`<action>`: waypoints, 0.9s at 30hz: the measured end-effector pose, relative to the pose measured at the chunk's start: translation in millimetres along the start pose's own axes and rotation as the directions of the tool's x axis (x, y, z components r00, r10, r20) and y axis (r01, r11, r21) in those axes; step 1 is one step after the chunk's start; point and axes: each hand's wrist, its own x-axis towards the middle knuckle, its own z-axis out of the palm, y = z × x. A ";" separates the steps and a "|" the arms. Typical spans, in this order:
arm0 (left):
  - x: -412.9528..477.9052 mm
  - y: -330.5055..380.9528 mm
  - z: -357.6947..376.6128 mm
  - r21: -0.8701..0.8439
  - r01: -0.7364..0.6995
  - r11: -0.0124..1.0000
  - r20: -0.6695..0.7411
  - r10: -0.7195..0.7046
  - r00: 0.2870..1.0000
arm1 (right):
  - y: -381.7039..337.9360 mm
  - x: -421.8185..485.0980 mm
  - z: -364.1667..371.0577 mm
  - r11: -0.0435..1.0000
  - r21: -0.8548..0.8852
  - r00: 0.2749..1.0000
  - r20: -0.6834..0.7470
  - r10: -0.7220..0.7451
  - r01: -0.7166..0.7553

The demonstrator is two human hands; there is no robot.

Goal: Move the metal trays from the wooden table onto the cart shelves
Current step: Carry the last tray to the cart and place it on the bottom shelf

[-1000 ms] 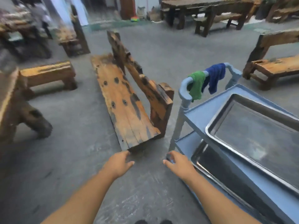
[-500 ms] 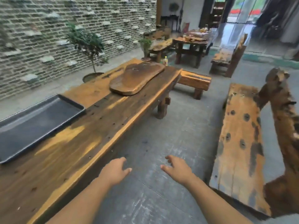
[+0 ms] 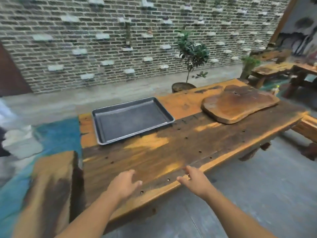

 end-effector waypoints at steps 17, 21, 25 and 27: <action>180.2 -59.6 -53.0 -0.119 0.349 0.930 -0.081 -0.359 0.930 | -41.2 305.8 -1.1 0.966 -0.112 0.955 0.216 -0.204 0.232; 233.8 -63.1 -56.3 -0.040 0.394 0.918 -0.066 -0.395 0.916 | -35.0 378.9 -4.0 0.945 -0.164 0.938 0.253 -0.236 0.282; 282.2 -76.4 -53.5 -0.031 0.415 0.909 -0.063 -0.416 0.907 | -28.0 439.3 0.4 0.916 -0.210 0.919 0.279 -0.278 0.341; 305.2 -86.6 -49.6 -0.002 0.409 0.912 -0.048 -0.409 0.911 | -25.2 464.5 5.6 0.889 -0.272 0.911 0.297 -0.286 0.368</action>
